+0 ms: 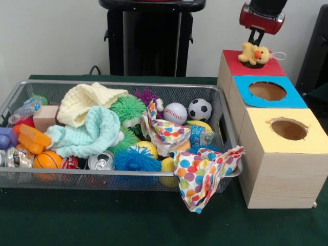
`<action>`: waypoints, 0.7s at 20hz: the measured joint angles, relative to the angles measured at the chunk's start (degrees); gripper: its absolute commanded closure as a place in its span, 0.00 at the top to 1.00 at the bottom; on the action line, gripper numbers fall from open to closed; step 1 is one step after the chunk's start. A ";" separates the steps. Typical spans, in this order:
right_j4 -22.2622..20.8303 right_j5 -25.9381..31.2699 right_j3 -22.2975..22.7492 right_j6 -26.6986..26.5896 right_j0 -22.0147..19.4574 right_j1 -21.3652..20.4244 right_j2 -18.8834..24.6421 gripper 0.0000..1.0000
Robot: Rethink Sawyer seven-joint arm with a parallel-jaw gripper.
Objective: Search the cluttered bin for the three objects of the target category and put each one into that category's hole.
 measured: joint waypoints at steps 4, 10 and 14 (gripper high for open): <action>0.00 0.01 0.00 0.00 -0.12 -0.19 0.00 0.00; -0.02 0.06 0.03 0.00 -1.10 -0.44 0.06 0.00; -0.05 0.07 0.07 0.00 -1.32 -0.45 0.21 0.00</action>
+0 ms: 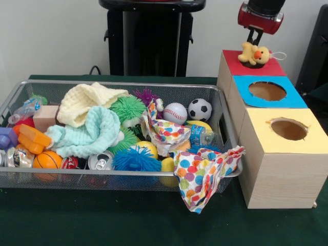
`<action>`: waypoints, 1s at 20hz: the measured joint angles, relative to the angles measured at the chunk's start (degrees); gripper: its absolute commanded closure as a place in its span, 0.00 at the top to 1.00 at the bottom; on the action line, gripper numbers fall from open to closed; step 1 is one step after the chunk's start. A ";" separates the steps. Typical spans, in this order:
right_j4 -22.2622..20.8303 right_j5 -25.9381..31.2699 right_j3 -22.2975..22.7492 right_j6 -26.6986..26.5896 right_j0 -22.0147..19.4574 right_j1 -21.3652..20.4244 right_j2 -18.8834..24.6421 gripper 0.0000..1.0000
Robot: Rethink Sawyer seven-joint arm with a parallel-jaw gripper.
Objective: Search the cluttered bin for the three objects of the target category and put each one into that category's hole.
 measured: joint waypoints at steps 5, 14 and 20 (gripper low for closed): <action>-0.01 0.14 -0.01 0.00 -0.17 0.00 0.08 0.00; -0.02 1.31 0.00 0.00 -1.62 -0.13 0.69 0.00; -0.05 1.98 0.02 0.00 -2.41 -0.44 1.03 0.00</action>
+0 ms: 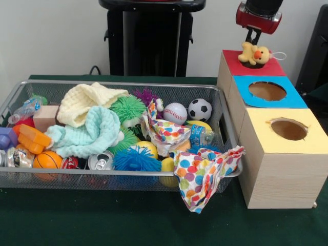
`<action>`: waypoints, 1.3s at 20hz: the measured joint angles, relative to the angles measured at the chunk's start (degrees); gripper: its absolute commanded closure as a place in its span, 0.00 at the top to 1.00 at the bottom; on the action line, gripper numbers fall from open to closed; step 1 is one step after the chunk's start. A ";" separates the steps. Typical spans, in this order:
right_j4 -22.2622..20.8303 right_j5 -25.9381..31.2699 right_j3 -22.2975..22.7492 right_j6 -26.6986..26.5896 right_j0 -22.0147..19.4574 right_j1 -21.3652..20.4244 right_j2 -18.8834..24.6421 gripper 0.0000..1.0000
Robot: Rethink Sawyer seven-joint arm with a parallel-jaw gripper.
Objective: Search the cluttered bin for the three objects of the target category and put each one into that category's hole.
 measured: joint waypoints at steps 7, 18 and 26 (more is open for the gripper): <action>-0.05 0.51 0.07 0.00 -0.92 -0.26 0.70 0.00; -0.06 1.12 0.46 0.00 -3.07 -0.61 2.35 0.00; -0.07 1.15 0.62 0.00 -3.67 -0.64 2.76 0.00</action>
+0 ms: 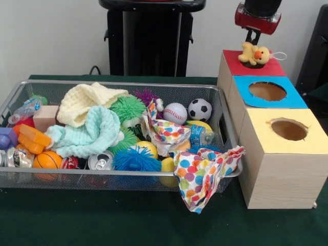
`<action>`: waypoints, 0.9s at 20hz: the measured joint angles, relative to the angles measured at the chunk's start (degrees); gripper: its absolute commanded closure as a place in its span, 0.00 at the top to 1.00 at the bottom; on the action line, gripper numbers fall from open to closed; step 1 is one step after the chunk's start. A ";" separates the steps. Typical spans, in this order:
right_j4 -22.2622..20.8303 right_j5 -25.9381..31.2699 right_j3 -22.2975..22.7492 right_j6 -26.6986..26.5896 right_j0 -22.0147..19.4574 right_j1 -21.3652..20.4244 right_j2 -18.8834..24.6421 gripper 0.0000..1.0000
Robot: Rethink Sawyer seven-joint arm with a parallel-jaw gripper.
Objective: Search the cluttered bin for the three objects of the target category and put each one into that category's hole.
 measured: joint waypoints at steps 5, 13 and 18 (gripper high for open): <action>0.00 0.01 0.02 0.00 -0.09 -0.01 0.11 0.00; -1.49 2.48 -1.77 0.00 0.29 0.50 -0.59 0.00; -3.03 5.14 -3.57 0.00 0.37 0.72 -1.14 0.00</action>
